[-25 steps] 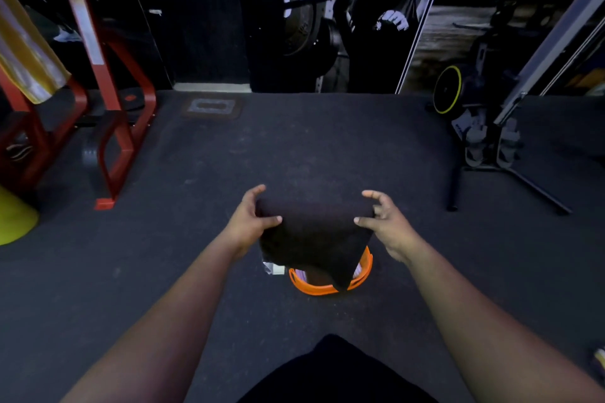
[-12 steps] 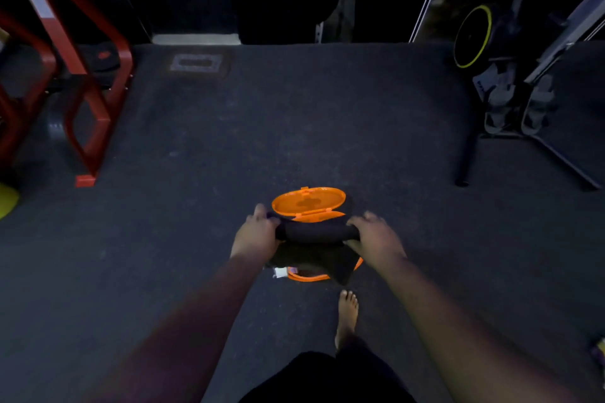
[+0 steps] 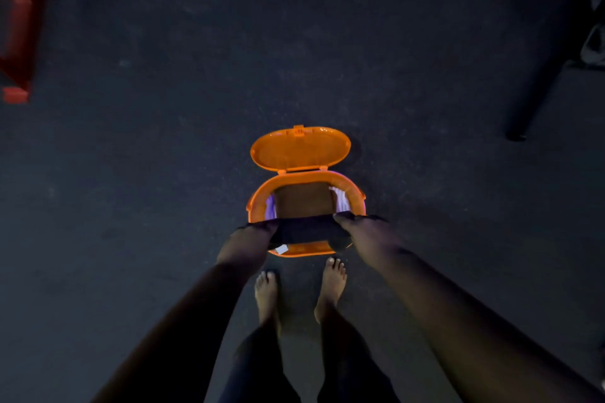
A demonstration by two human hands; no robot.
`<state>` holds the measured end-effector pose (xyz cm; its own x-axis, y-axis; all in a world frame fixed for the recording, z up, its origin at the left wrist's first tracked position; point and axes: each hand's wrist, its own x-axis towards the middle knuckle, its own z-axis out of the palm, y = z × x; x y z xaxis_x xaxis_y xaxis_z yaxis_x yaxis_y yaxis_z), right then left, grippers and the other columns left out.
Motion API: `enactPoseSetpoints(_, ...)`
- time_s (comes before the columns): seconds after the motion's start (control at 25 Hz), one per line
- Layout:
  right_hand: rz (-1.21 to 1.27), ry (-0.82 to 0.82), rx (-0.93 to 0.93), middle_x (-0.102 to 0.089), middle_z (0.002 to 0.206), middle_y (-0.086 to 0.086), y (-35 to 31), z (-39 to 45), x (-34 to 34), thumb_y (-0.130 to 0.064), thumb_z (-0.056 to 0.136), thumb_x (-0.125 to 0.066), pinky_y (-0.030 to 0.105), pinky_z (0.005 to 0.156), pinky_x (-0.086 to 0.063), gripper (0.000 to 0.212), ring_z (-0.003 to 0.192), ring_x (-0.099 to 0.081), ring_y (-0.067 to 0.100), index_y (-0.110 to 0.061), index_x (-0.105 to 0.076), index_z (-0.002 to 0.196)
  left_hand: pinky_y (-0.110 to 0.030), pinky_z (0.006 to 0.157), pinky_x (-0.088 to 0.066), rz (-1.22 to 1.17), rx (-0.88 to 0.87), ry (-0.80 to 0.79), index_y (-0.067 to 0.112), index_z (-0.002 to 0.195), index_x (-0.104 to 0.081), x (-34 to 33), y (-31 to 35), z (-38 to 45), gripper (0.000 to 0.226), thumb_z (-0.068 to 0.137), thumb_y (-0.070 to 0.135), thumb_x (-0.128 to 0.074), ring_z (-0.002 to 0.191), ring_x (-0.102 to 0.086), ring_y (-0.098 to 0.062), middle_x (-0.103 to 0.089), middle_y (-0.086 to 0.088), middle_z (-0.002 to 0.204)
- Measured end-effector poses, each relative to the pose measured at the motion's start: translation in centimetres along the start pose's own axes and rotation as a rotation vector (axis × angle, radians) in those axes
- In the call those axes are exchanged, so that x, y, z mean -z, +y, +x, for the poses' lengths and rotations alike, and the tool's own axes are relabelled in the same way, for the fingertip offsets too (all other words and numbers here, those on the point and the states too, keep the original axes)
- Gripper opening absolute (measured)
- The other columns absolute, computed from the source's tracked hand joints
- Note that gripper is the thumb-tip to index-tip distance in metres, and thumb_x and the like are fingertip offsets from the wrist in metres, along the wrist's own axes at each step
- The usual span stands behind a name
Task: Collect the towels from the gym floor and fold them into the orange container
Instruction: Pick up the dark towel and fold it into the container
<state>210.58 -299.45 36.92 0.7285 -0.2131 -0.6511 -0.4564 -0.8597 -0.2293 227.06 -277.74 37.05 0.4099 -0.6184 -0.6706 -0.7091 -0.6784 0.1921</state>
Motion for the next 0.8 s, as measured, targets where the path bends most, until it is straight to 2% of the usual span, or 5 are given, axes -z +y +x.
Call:
enactPoseSetpoints(0.12, 0.098, -0.038, -0.013, -0.048, 0.153, 0.0, 3.2, 7.9, -5.0, -0.031, 0.105, -0.035, 0.032, 0.104, -0.045, 0.05, 0.131, -0.054, 0.029, -0.043, -0.033, 0.153, -0.039, 0.088, -0.053, -0.044, -0.005, -0.07, 0.025, 0.133, -0.054, -4.2, -1.5, 7.4, 0.032, 0.101, 0.025, -0.048, 0.113, -0.065, -0.034, -0.066, -0.013, 0.125)
enactPoseSetpoints(0.32, 0.04, 0.019, 0.05, -0.023, 0.167, 0.0, 6.8, 18.6, -11.6, -0.015, 0.103, -0.043, 0.032, 0.119, -0.031, 0.06, 0.151, -0.029, 0.023, -0.034, -0.027, 0.158, -0.04, 0.096, -0.05, -0.048, -0.041, -0.001, 0.022, 0.146, -0.048, -11.4, -5.4, 18.9, 0.045, 0.101, 0.016, -0.046, 0.12, -0.062, -0.035, -0.062, -0.015, 0.138)
enactPoseSetpoints(0.48, -0.062, 0.045, 0.07, -0.009, 0.17, -0.003, 9.0, 24.9, -19.7, -0.008, 0.104, -0.032, 0.033, 0.126, -0.013, 0.064, 0.156, -0.007, 0.017, -0.03, -0.014, 0.161, -0.04, 0.122, -0.026, -0.006, -0.083, 0.159, 0.016, 0.16, -0.029, -20.2, -8.1, 26.3, 0.067, 0.097, 0.006, -0.046, 0.153, -0.028, -0.027, -0.027, -0.009, 0.166)
enactPoseSetpoints(0.68, -0.143, -0.244, 0.048, -0.005, 0.17, 0.003, 10.2, 29.2, -31.5, -0.008, 0.102, -0.025, 0.045, 0.124, -0.017, 0.063, 0.157, -0.005, 0.021, -0.025, -0.015, 0.161, -0.045, 0.127, -0.005, 0.157, -0.097, -0.221, 0.021, 0.163, 0.0, -32.6, -9.2, 30.6, 0.077, 0.09, 0.007, -0.019, 0.158, -0.002, -0.029, 0.003, -0.009, 0.171)
enactPoseSetpoints(0.8, -0.093, -0.208, 0.03, -0.018, 0.168, 0.006, 10.4, 29.9, -33.4, -0.028, 0.101, -0.039, 0.05, 0.122, -0.022, 0.056, 0.154, -0.016, 0.027, -0.024, -0.031, 0.157, -0.045, 0.127, -0.004, 0.09, -0.061, -0.208, 0.019, 0.164, -0.004, -34.0, -9.0, 31.0, 0.069, 0.097, 0.01, -0.022, 0.158, -0.002, -0.031, 0.003, -0.01, 0.171)
